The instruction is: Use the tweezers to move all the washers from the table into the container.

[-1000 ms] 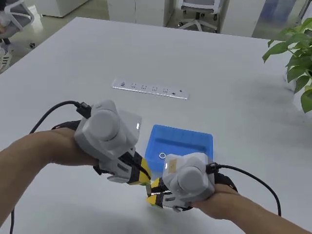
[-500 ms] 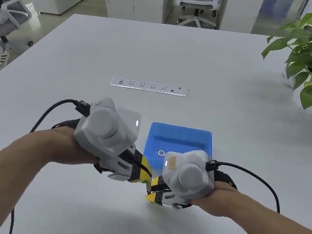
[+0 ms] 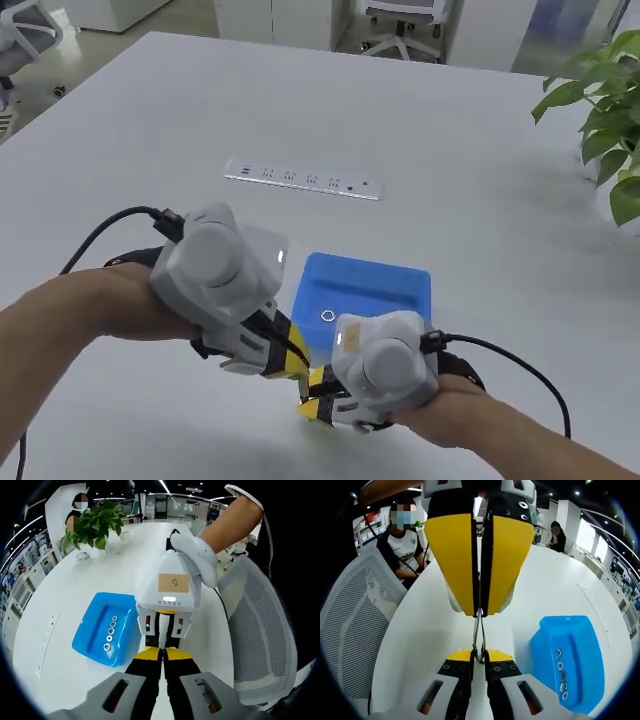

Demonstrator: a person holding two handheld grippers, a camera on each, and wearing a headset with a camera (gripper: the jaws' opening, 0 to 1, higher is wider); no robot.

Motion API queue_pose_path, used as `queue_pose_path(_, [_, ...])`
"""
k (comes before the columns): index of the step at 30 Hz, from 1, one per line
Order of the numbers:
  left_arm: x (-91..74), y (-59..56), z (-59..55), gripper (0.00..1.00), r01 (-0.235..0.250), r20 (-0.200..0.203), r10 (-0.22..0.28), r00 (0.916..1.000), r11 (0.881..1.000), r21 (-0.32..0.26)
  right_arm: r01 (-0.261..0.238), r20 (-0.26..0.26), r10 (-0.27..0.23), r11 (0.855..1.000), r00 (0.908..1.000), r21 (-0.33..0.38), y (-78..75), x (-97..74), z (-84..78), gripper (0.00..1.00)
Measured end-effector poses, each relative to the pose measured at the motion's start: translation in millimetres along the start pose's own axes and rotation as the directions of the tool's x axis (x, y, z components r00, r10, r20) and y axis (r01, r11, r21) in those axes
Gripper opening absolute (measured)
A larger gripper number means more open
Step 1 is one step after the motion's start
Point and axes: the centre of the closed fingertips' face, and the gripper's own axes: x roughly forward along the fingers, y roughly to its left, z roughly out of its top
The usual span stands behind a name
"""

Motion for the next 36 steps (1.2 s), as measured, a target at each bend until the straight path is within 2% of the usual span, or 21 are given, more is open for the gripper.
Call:
queue_pose_path(14, [-11.1, -5.2, 14.0, 0.05, -0.013, 0.008, 0.013, 0.9999, 1.000, 0.015, 0.015, 0.000, -0.015, 1.000, 0.9999, -0.021, 1.6, -15.7, 9.0, 0.10])
queue_pose_path(36, [-32.9, 3.1, 46.4, 0.05, -0.056, 0.029, 0.054, 0.9981, 0.996, 0.068, 0.070, -0.001, -0.070, 0.996, 0.9975, -0.063, -15.8, -49.7, 26.5, 0.10])
